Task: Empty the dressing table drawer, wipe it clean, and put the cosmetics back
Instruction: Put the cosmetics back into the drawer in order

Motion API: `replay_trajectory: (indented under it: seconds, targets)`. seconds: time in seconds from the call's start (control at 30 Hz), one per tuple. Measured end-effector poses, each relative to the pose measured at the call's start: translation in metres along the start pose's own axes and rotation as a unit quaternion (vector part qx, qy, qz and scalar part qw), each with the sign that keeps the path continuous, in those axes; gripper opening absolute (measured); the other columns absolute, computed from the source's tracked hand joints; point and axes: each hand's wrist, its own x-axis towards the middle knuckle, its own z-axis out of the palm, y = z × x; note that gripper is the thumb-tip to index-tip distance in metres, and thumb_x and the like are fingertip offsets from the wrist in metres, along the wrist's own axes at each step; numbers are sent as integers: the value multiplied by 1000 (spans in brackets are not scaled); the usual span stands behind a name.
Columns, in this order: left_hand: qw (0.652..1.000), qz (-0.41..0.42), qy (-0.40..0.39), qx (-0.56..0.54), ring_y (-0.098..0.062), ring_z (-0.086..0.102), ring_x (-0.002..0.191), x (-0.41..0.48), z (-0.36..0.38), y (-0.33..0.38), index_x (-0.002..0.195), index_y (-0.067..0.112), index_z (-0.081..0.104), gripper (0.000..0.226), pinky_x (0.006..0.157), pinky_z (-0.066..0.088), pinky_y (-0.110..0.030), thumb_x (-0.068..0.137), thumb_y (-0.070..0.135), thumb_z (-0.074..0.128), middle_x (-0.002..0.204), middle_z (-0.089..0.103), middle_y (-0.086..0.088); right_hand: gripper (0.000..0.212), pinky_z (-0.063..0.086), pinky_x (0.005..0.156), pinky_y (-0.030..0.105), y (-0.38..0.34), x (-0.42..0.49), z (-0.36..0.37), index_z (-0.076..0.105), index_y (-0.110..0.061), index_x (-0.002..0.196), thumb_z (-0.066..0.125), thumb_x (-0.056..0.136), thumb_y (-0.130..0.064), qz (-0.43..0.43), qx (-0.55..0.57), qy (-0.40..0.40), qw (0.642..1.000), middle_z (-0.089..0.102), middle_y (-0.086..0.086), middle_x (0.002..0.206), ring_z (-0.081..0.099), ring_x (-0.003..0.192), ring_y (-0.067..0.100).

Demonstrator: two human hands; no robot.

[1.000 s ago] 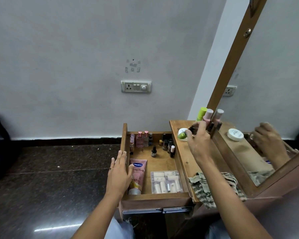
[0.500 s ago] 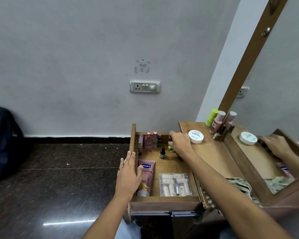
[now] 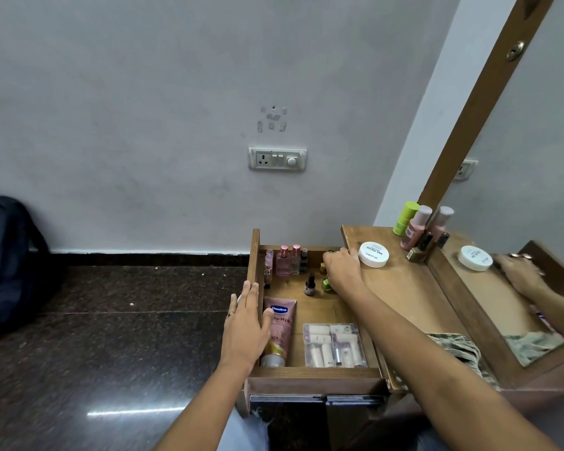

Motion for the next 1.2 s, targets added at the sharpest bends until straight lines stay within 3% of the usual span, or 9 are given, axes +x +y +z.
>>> replay_trajectory:
  seconds: [0.43, 0.63, 0.8, 0.93, 1.03, 1.1, 1.13, 1.17, 1.2]
  targets:
    - [1000, -4, -1, 4, -22, 4, 149, 0, 0, 0, 154, 28, 16, 67, 116, 21, -43, 97, 45, 47, 160, 6, 12, 26, 35, 100, 37, 3, -5, -5, 59, -16, 116, 53, 91, -16, -1, 72, 14, 997, 60, 5, 119, 47, 116, 24]
    - [1000, -3, -3, 1, -22, 4, 149, 0, -1, 0, 153, 29, 17, 65, 116, 22, -45, 97, 44, 47, 160, 7, 12, 22, 43, 91, 38, 20, -24, -22, 63, -11, 107, 61, 87, -19, 39, 240, 139, 960, 61, 6, 110, 46, 107, 25]
    - [1000, 2, -5, 6, -24, 5, 149, -1, -2, 0, 153, 28, 18, 65, 116, 22, -46, 98, 44, 46, 161, 8, 11, 22, 45, 83, 38, 45, -49, -33, 66, -10, 105, 64, 83, -15, 112, 263, 250, 925, 64, 7, 103, 52, 97, 28]
    - [1000, 1, -7, 12, -24, 5, 149, 0, -2, -1, 153, 28, 17, 64, 116, 23, -46, 98, 45, 45, 161, 7, 11, 35, 45, 85, 41, 74, -62, -31, 63, -9, 114, 68, 81, -19, 192, 257, 231, 918, 61, 10, 108, 51, 97, 31]
    - [1000, -2, -7, 17, -23, 5, 149, 1, 0, -2, 153, 29, 17, 65, 116, 23, -47, 97, 46, 45, 161, 7, 11, 45, 44, 91, 45, 92, -70, -30, 57, -5, 123, 68, 81, -16, 237, 257, 227, 909, 55, 17, 118, 51, 105, 38]
    - [1000, -3, -8, 18, -23, 4, 149, 1, 0, -2, 153, 29, 16, 65, 116, 22, -46, 97, 46, 45, 161, 6, 11, 49, 35, 100, 44, 91, -91, -60, 47, -1, 136, 54, 89, -14, 248, 271, 234, 900, 45, 23, 133, 43, 120, 45]
    - [1000, -3, -8, 18, -23, 4, 149, 1, 0, -2, 154, 29, 16, 65, 116, 22, -46, 97, 47, 45, 161, 6, 11, 48, 28, 106, 41, 119, -81, -51, 39, 0, 142, 42, 97, -13, 222, 231, 200, 926, 37, 23, 144, 34, 132, 45]
    - [1000, -2, -6, 19, -23, 4, 149, 1, 0, -2, 154, 29, 16, 65, 116, 23, -46, 97, 47, 45, 161, 7, 11, 46, 21, 112, 39, 132, -65, -40, 31, -1, 146, 32, 103, -17, 196, 158, 201, 947, 27, 16, 152, 26, 140, 36]
    - [1000, -2, -5, 20, -23, 4, 149, 1, 0, -2, 154, 29, 17, 65, 115, 23, -46, 97, 46, 45, 161, 7, 11, 48, 18, 115, 43, 160, -62, -31, 30, -11, 149, 30, 104, -29, 193, 195, 186, 944, 20, 3, 157, 23, 143, 24]
